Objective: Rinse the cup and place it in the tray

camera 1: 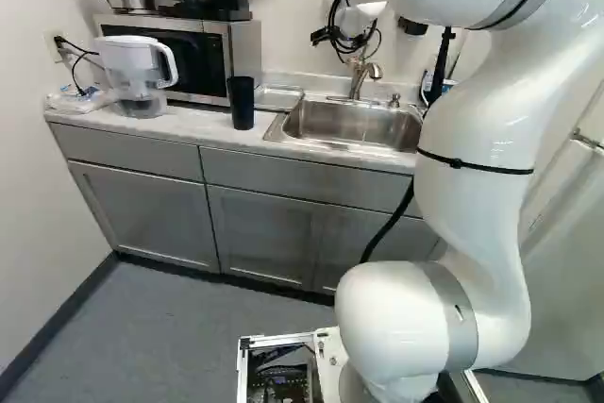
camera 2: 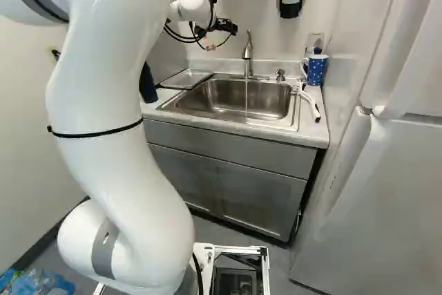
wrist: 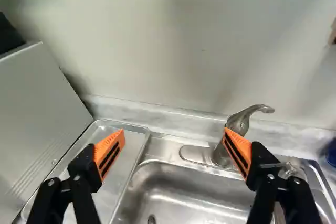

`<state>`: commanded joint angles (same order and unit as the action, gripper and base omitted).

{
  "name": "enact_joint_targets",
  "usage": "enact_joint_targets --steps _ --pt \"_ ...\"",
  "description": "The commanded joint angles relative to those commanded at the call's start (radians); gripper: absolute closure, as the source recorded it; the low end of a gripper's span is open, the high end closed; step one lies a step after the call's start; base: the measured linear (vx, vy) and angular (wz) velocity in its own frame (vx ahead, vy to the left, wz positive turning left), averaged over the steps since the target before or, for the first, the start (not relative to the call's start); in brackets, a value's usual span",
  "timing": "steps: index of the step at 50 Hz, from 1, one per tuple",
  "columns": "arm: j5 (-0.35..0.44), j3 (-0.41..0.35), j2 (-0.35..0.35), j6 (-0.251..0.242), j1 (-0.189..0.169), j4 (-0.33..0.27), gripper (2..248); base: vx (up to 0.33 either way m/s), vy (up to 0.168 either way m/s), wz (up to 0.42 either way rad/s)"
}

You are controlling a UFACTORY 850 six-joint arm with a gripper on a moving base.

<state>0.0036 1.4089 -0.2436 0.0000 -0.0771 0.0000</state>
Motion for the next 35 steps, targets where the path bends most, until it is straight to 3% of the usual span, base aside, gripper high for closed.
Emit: enact_joint_targets --steps 35 --pt "-0.138 -0.197 0.182 0.000 -0.008 0.000 3 -0.001 0.000 -0.001"
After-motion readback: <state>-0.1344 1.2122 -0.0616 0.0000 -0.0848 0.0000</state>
